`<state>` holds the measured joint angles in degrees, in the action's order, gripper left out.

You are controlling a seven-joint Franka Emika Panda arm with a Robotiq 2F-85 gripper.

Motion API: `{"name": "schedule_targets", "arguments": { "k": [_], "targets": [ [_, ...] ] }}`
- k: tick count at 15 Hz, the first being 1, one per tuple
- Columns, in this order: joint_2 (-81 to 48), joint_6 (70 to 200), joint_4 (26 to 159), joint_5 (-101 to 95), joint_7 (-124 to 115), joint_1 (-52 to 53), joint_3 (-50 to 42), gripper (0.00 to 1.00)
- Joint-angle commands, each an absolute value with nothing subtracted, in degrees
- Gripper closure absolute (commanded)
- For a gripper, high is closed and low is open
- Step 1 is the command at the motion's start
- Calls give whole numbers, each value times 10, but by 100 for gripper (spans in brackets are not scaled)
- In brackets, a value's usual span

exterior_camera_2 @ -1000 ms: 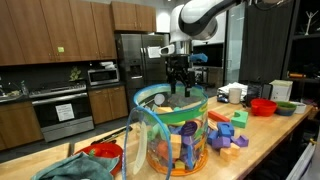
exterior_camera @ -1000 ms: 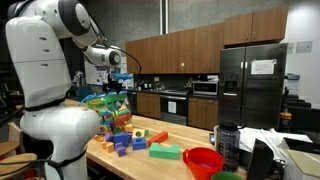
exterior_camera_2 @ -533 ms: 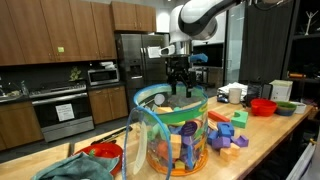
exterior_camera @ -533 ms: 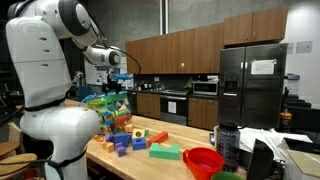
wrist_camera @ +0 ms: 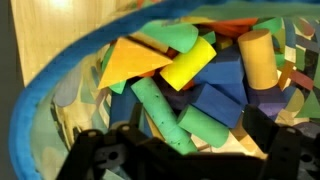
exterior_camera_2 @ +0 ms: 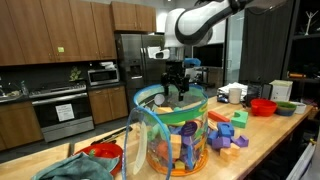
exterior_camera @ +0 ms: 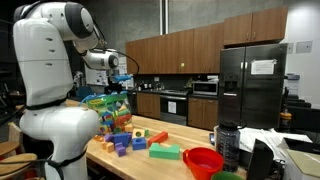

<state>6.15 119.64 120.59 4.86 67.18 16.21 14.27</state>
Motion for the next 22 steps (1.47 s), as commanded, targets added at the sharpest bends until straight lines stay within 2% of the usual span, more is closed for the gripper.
{"name": "schedule_targets", "arguments": {
  "k": [1,10,18,22],
  "targets": [
    [28,1206,1184,22,690,178,160,0],
    [-27,1192,1135,-7,709,198,199,0],
    [9,1158,1185,39,685,189,195,0],
    [13,1184,1217,72,669,194,199,0]
  ]
}}
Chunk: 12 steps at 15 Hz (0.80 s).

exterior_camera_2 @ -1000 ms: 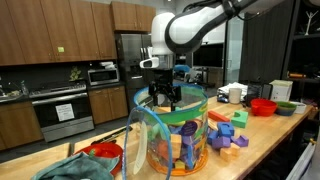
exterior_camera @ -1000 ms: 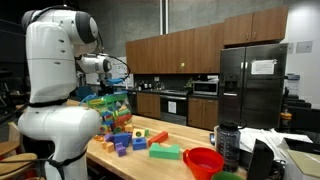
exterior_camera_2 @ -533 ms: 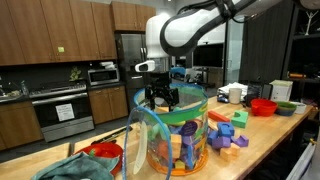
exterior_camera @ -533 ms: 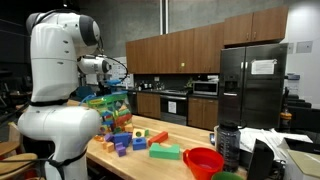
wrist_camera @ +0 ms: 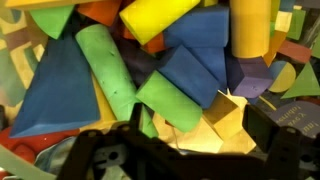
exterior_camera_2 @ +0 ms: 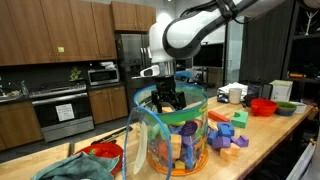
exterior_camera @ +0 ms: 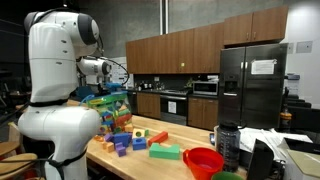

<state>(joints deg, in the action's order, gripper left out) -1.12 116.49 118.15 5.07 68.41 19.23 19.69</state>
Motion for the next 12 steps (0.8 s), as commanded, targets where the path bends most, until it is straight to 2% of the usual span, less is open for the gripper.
{"name": "schedule_targets", "arguments": {
  "k": [1,5,12],
  "targets": [
    [12,1203,1227,77,664,195,200,0],
    [10,1269,1260,96,656,200,204,0],
    [-11,1265,1246,85,658,199,205,0]
  ]
}}
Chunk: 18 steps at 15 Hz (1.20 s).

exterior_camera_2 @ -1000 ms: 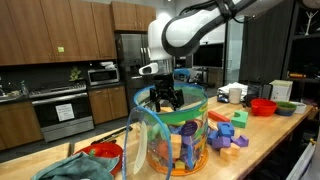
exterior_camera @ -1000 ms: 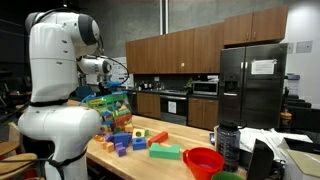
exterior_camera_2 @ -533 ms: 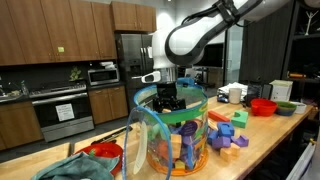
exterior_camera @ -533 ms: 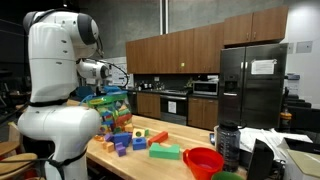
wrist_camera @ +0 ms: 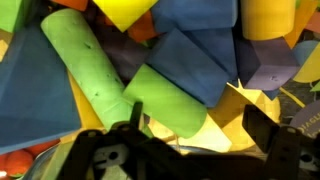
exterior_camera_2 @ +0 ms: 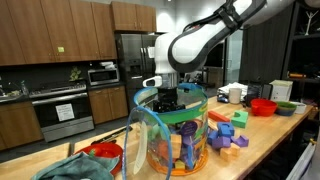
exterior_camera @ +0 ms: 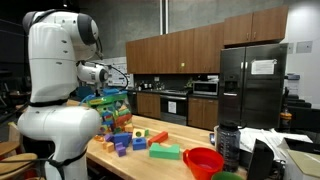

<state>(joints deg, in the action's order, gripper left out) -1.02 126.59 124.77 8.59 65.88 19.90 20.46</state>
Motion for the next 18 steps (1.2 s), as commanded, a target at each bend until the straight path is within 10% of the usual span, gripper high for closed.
{"name": "schedule_targets", "arguments": {
  "k": [1,18],
  "targets": [
    [-11,1265,1246,85,658,199,205,0],
    [-18,1338,1263,60,646,199,207,0]
  ]
}}
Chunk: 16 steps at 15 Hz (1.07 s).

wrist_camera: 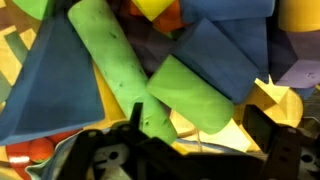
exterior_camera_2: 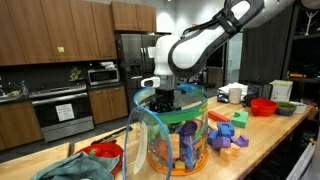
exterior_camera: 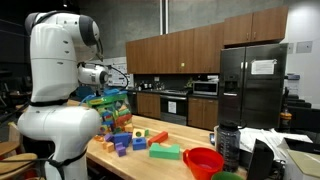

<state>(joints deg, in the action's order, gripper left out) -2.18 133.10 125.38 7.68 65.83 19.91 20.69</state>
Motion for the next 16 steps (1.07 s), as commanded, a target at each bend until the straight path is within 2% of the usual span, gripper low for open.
{"name": "schedule_targets", "arguments": {
  "k": [1,16],
  "targets": [
    [-17,1335,1264,57,645,199,207,0],
    [-20,1290,1261,46,630,193,201,0]
  ]
}}
